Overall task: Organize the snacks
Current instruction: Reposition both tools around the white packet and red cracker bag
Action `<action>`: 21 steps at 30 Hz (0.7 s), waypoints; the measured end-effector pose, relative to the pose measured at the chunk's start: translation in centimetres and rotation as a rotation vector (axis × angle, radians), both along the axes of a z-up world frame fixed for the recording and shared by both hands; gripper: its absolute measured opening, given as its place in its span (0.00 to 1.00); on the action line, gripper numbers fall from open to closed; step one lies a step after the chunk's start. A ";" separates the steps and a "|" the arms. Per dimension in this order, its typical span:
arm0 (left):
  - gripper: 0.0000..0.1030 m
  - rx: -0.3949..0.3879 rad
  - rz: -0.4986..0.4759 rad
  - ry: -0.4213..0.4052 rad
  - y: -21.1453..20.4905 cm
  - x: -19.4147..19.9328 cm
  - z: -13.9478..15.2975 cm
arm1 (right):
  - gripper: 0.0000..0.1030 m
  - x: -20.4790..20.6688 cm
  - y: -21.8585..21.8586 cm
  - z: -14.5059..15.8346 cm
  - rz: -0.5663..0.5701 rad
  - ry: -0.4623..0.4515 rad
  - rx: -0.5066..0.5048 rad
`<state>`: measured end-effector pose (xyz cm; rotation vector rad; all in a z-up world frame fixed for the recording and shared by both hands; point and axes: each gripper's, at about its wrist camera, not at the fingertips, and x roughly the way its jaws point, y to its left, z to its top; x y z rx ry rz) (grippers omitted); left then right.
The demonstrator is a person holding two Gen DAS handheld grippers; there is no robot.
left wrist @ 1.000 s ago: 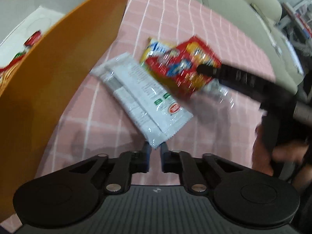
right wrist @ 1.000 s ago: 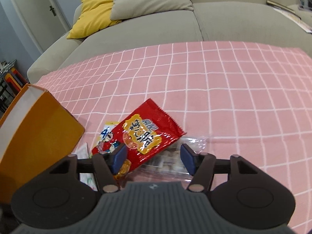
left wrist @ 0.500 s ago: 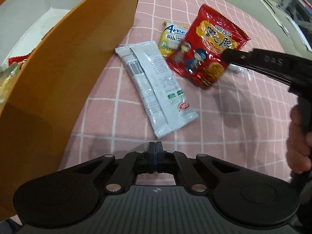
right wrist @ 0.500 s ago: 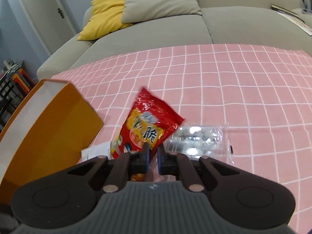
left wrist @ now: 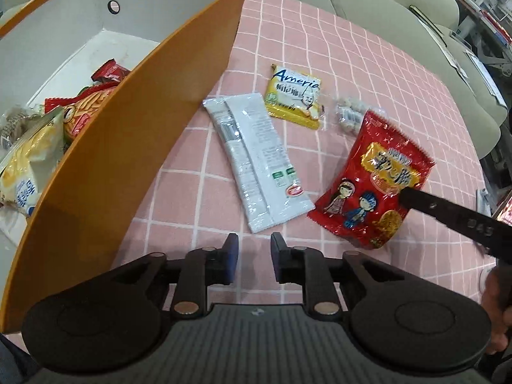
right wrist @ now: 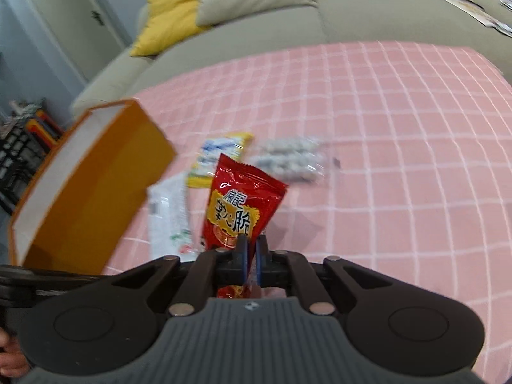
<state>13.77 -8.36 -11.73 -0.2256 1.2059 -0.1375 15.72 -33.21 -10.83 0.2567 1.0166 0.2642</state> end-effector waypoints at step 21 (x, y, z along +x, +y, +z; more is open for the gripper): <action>0.75 0.063 0.161 -0.018 -1.2 6.2 -0.8 | 0.74 2.3 6.6 -1.8 -0.004 -0.034 -0.176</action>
